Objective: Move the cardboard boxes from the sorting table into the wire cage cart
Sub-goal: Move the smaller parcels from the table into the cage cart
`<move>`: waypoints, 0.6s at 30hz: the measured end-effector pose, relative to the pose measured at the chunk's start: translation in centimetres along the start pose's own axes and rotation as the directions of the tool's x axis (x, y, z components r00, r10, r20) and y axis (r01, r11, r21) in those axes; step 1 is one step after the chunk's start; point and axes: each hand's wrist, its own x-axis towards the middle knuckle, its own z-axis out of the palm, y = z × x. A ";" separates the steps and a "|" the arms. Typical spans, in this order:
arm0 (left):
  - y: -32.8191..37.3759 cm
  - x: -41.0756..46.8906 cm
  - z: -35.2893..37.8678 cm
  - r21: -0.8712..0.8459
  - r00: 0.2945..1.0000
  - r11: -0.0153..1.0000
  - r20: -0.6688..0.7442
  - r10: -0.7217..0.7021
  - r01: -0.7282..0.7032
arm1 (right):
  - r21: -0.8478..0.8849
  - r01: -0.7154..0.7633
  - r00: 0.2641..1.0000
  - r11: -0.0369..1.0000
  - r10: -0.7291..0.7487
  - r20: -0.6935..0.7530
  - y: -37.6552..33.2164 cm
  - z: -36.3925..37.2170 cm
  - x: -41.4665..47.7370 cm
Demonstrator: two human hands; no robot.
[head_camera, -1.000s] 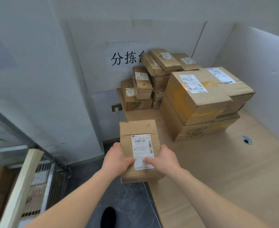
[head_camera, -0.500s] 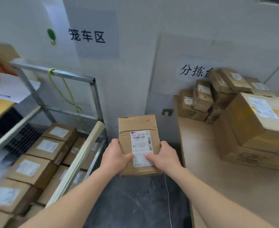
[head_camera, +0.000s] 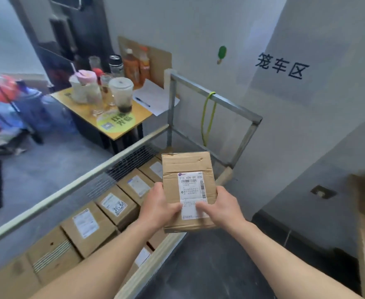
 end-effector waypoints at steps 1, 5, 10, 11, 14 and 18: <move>-1.2 0.2 -1.4 -0.012 1.000 1.000 -0.018 -0.017 0.017 | -0.014 0.018 1.000 1.000 -0.018 0.017 -1.5 1.2 0.4; -5.6 0.6 -5.9 -0.064 0.991 0.994 -0.098 -0.093 0.087 | -0.104 0.094 0.993 0.990 -0.085 0.086 -6.5 6.0 1.6; -11.0 0.4 -9.0 -0.098 0.963 0.974 -0.157 -0.217 0.204 | -0.193 0.166 0.970 0.967 -0.125 0.208 -10.2 11.5 2.9; -12.1 0.3 -9.2 -0.110 0.956 0.967 -0.161 -0.244 0.228 | -0.206 0.179 0.964 0.962 -0.130 0.232 -10.6 12.6 3.2; -15.2 -0.1 -9.3 -0.144 0.920 0.938 -0.195 -0.340 0.317 | -0.221 0.219 0.937 0.950 -0.142 0.318 -11.3 16.1 4.2; -19.2 -1.2 -7.9 -0.183 0.845 0.872 -0.224 -0.486 0.453 | -0.236 0.290 0.880 0.928 -0.161 0.446 -10.5 21.1 4.9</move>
